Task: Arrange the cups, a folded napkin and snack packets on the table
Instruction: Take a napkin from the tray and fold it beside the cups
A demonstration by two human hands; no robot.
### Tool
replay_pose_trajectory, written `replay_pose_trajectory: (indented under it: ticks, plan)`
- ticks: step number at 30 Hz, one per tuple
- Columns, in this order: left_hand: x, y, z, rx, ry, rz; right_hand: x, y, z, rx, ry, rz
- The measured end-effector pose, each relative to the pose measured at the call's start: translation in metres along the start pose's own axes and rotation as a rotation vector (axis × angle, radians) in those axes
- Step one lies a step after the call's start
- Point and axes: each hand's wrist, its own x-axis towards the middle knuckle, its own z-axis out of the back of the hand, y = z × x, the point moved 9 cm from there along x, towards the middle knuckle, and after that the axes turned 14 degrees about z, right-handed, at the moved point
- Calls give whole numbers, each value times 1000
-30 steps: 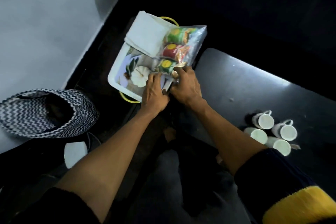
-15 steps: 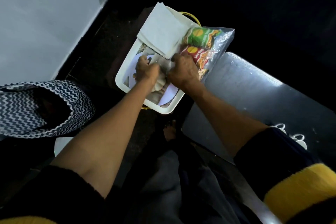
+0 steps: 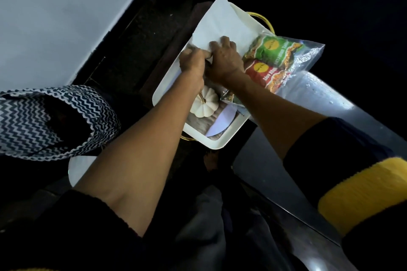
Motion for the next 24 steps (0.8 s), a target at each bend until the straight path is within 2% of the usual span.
replay_pose_trajectory:
  ticks: [5,12,16,19,22,24]
  plan:
    - [6,-3,-4,78,-36,-32,-9,-5,-6,50,-22,24]
    - [5,-10,4,246,-281,-167,-14,-8,1,216,-88,37]
    - [-14,-14,10,172,-353,-250,-29,0,17,345,-191,47]
    - [-37,-21,15,82,-314,-363,-48,-3,33,494,-317,-31]
    - [-61,-26,14,18,-171,-474,-68,-12,55,557,-500,-34]
    - [-76,-24,6,2,-48,-506,-80,-25,65,612,-563,-42]
